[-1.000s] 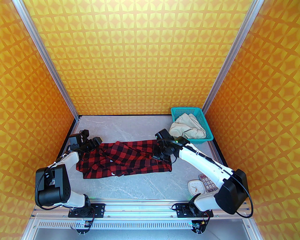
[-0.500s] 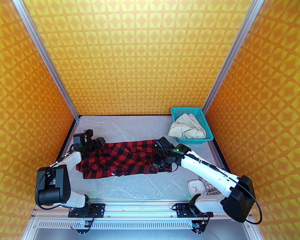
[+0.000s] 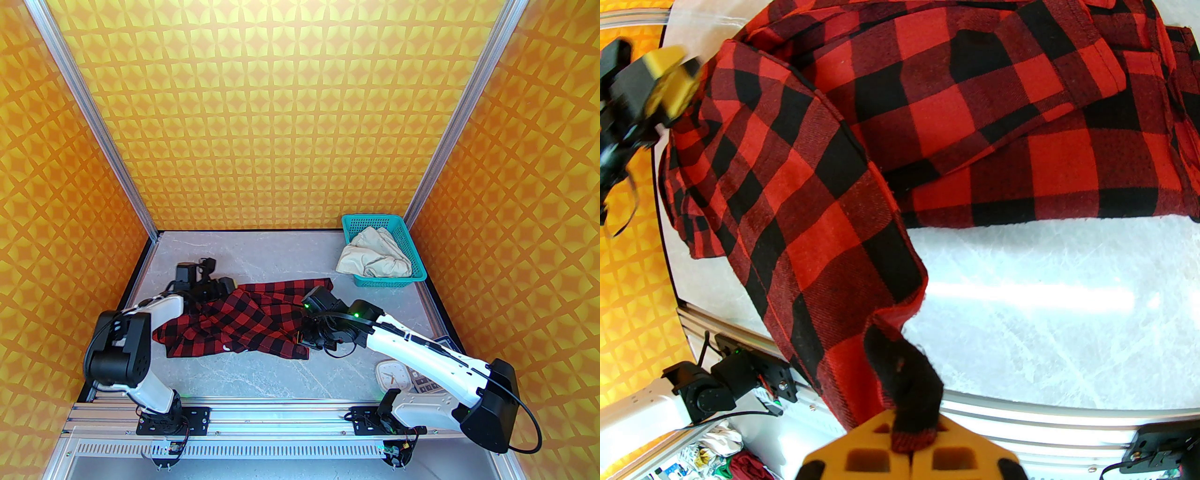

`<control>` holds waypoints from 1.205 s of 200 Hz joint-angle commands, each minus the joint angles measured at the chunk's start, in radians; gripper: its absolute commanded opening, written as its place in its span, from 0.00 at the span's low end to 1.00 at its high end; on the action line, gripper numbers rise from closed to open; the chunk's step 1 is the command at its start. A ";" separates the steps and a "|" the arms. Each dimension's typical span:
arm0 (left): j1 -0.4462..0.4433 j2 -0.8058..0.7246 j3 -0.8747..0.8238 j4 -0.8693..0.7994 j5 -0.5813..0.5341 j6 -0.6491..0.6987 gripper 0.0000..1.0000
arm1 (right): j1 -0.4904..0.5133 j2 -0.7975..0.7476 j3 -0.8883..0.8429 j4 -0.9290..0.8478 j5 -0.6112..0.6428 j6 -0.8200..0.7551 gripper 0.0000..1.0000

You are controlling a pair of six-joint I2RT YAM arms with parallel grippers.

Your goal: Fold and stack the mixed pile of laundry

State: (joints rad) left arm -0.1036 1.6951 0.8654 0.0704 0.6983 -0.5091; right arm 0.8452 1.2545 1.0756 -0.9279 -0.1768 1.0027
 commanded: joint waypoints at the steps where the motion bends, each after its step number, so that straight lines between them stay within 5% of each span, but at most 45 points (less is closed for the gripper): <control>1: -0.032 0.050 0.029 0.029 0.020 0.025 0.48 | 0.017 -0.018 0.055 -0.028 0.031 0.027 0.00; 68: -0.072 0.130 0.053 -0.011 0.022 0.060 0.46 | 0.020 0.079 0.319 -0.109 0.123 -0.034 0.00; 102: -0.076 0.119 0.082 -0.049 0.047 0.085 0.46 | -0.077 0.176 0.433 -0.138 0.125 -0.107 0.00; 206: -0.054 0.176 0.233 -0.155 0.072 0.142 0.48 | -0.424 0.359 0.252 0.135 -0.041 -0.133 0.00; 241: -0.039 0.166 0.275 -0.167 0.084 0.137 0.48 | -0.459 0.501 0.269 0.232 -0.082 -0.095 0.16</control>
State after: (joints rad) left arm -0.1566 1.8584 1.0847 -0.0689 0.7525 -0.3904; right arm 0.4011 1.6772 1.3365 -0.8062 -0.2081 0.8841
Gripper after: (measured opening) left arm 0.478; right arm 0.129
